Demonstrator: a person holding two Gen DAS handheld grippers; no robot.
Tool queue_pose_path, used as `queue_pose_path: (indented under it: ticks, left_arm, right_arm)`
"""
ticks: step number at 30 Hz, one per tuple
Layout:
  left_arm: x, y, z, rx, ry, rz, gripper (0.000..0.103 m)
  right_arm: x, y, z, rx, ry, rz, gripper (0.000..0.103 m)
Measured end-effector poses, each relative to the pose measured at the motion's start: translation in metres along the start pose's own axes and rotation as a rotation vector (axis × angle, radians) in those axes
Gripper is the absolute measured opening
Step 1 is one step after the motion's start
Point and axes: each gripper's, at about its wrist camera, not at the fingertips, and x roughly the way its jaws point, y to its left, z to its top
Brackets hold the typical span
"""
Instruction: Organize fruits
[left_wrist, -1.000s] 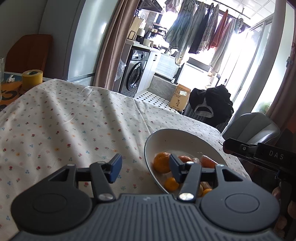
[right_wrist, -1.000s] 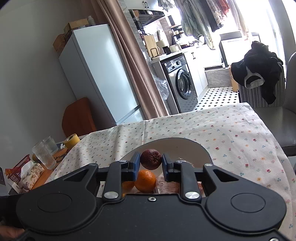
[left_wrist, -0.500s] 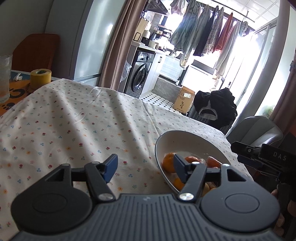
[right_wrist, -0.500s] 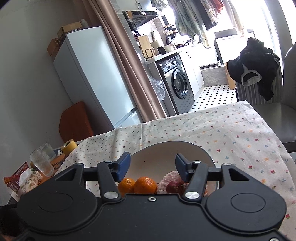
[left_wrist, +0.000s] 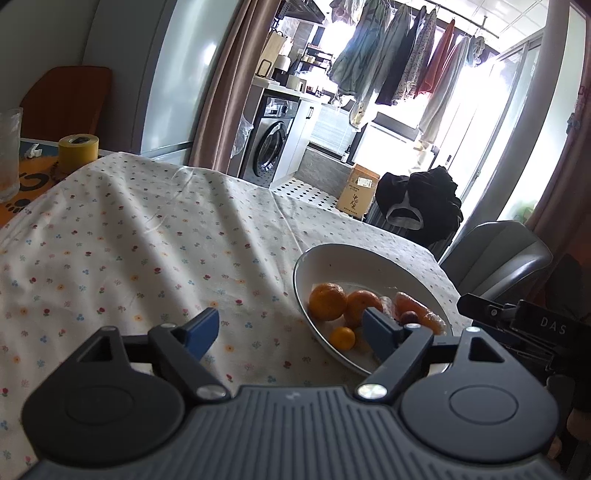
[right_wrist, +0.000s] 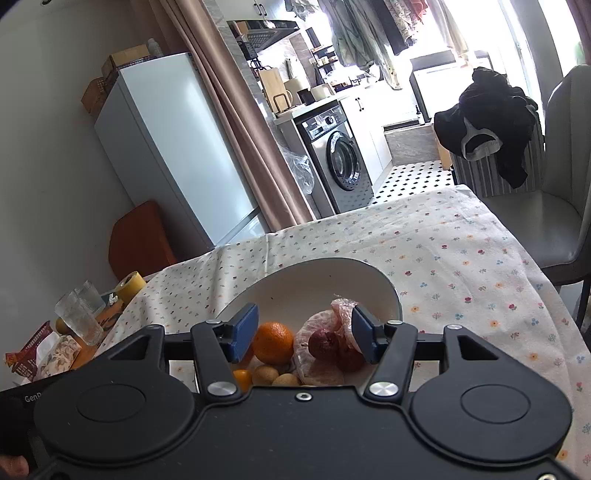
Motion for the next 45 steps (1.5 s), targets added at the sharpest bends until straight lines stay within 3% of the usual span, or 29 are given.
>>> queue_pose_path:
  ticks: [8, 13, 15, 17, 21, 25, 37, 45]
  left_arm:
    - [-0.027, -0.006, -0.008, 0.007, -0.021, 0.003, 0.09]
    - [-0.041, -0.007, -0.011, 0.004, -0.025, 0.029, 0.094]
    - [-0.046, -0.006, -0.013, 0.002, -0.028, 0.043, 0.096]
    - [-0.05, -0.005, -0.014, 0.001, -0.022, 0.053, 0.096]
    - [-0.062, -0.006, -0.016, 0.016, -0.024, 0.063, 0.096]
    - [-0.075, -0.007, -0.018, 0.032, -0.029, 0.073, 0.098]
    - [-0.126, -0.015, -0.032, 0.091, -0.061, 0.087, 0.103]
    - [-0.156, -0.019, -0.042, 0.116, -0.085, 0.095, 0.103]
  right_arm:
    - [-0.028, 0.008, -0.008, -0.026, -0.021, 0.01, 0.071]
    - [-0.042, 0.015, -0.01, -0.056, -0.018, 0.013, 0.075]
    - [-0.049, 0.017, -0.011, -0.066, -0.023, 0.019, 0.079]
    - [-0.055, 0.021, -0.014, -0.087, -0.031, 0.012, 0.09]
    - [-0.064, 0.026, -0.017, -0.103, -0.032, 0.006, 0.093]
    - [-0.074, 0.034, -0.022, -0.132, -0.036, -0.012, 0.103]
    - [-0.112, 0.054, -0.036, -0.18, -0.024, 0.001, 0.103]
    - [-0.141, 0.074, -0.051, -0.252, -0.032, -0.038, 0.103]
